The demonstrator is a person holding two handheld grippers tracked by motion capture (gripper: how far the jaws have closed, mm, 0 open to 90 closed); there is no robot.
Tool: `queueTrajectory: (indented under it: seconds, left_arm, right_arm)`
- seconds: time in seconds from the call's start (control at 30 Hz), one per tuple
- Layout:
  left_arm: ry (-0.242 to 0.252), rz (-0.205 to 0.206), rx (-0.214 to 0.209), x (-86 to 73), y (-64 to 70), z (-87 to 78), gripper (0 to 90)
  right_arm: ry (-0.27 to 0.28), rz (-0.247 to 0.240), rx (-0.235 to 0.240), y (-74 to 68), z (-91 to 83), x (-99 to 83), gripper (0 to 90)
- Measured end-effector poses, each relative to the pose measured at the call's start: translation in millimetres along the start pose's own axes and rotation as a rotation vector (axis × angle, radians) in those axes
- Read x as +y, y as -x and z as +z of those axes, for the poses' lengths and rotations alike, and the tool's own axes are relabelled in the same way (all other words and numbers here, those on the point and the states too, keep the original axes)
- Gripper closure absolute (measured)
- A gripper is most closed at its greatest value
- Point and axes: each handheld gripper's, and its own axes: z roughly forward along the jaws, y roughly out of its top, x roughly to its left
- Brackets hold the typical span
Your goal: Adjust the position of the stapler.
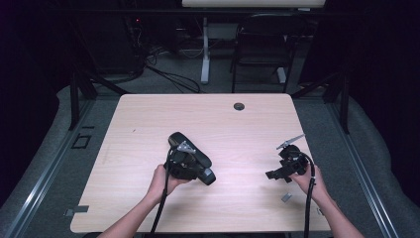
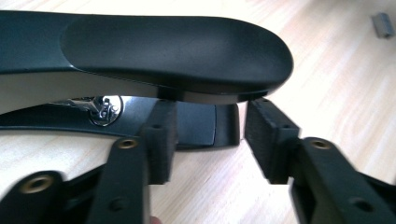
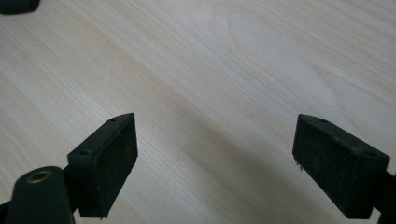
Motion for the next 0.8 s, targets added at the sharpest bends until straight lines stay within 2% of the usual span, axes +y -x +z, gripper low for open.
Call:
queueTrajectory:
  seconds: [0.03, 0.07, 0.17, 0.3, 0.37, 0.4, 0.43, 0.57, 0.63, 0.7, 0.73, 0.77, 0.8]
  left_arm:
    - [-0.015, 0.0, -0.02, -0.6, -1.9, -2.7, 48.9]
    - [-0.036, 0.012, -0.013, -3.4, -4.7, -7.8, 43.8]
    - [-0.048, 0.022, 0.016, -13.2, -11.0, -20.8, 39.0]
    - [-0.02, 0.016, 0.052, -23.7, -17.5, -43.2, 32.5]
    - [0.005, 0.007, 0.076, -25.5, -21.5, -52.8, 28.6]
    - [0.019, 0.002, 0.107, -25.9, -24.8, -57.0, 25.0]
    - [0.027, 0.0, 0.117, -26.0, -27.7, -59.3, 22.4]
    - [0.065, -0.053, 0.154, -27.7, -46.8, -61.9, 14.8]
    - [0.06, -0.082, 0.168, -28.7, -56.8, -59.8, 10.7]
    - [0.056, -0.089, 0.172, -29.1, -59.8, -59.6, 5.9]
    - [0.056, -0.104, 0.183, -30.2, -63.9, -59.1, 4.1]
    - [0.057, -0.115, 0.181, -31.4, -67.4, -58.8, 4.1]
    - [0.062, -0.142, 0.177, -34.6, -72.8, -58.8, 0.2]
  right_arm:
    - [0.008, 0.014, 0.002, 0.4, -0.5, -1.2, 13.6]
    - [0.015, 0.018, 0.011, 0.7, -1.5, -1.9, 13.5]
    - [0.036, 0.019, 0.028, 0.6, -4.5, -2.7, 12.5]
    - [0.095, 0.055, 0.043, -6.6, -9.5, 0.5, 7.0]
    - [0.108, 0.046, 0.046, -13.0, -11.2, 3.7, 6.3]
    - [0.108, 0.039, 0.043, -17.2, -11.7, 5.8, 5.9]
    - [0.119, 0.044, 0.039, -23.4, -11.9, 8.5, 5.3]
    - [0.133, 0.025, 0.0, -40.9, -11.6, 17.6, 1.3]
    - [0.132, 0.015, 0.013, -49.4, -8.9, 23.1, 0.0]
    - [0.129, 0.004, 0.028, -54.9, -6.8, 27.0, 0.0]
    - [0.129, -0.034, 0.059, -64.1, -3.1, 32.8, 0.0]
    - [0.129, -0.034, 0.059, -64.1, -3.1, 32.8, 0.0]
    - [0.122, -0.066, 0.094, -73.1, 1.5, 38.0, 0.0]
